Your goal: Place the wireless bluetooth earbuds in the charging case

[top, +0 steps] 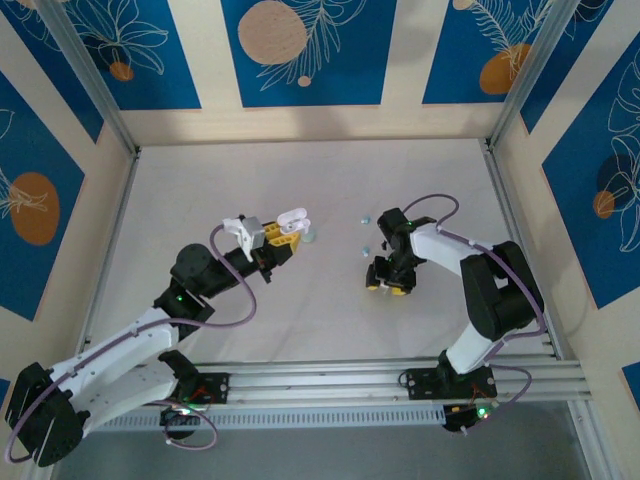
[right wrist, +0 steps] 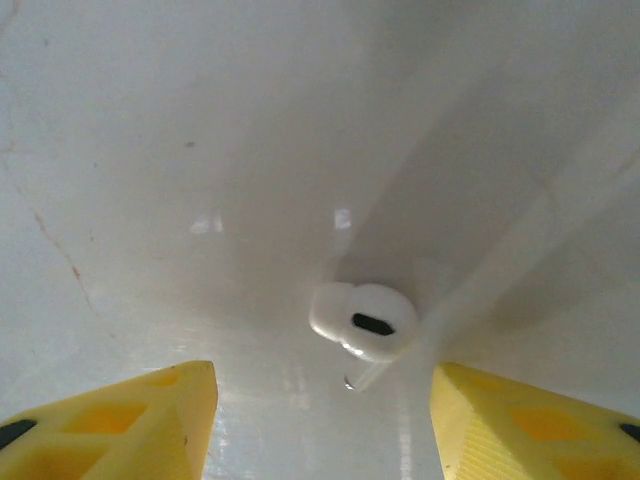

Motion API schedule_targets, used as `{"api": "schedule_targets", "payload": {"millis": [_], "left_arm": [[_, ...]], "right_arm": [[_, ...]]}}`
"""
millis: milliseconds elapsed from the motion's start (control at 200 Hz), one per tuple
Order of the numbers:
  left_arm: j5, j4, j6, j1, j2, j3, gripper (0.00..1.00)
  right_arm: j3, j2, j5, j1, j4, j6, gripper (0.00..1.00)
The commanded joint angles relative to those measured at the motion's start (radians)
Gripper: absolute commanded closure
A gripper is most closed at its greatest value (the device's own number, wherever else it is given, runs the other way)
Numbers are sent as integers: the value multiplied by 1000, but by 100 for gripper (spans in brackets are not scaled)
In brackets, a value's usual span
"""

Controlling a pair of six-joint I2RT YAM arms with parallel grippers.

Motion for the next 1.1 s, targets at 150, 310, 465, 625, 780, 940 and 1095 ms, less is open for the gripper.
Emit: {"api": "schedule_targets", "payload": {"millis": [150,310,465,625,780,940,1095], "left_arm": [[9,21,-11,-10,0,35,82],[3,12,-4,-9,-7,34,82],[2,-5,6,-10,-12,34,82],[1,-1,5,-9,-9,31,82],[2,3,4,-9,-2,33,82],[9,-4,15,-9,9,47,82],[18,7,6,-10,26,51,82]], "right_arm": [[83,52,72,19,-64,61,45],[105,91,98,24,-71,98,54],[119,115,110,31,-73,88,57],[129,131,117,32,-77,70,61],[130,140,116,32,-76,63,65],[121,145,120,33,-67,54,68],[113,147,122,33,-58,44,69]]}}
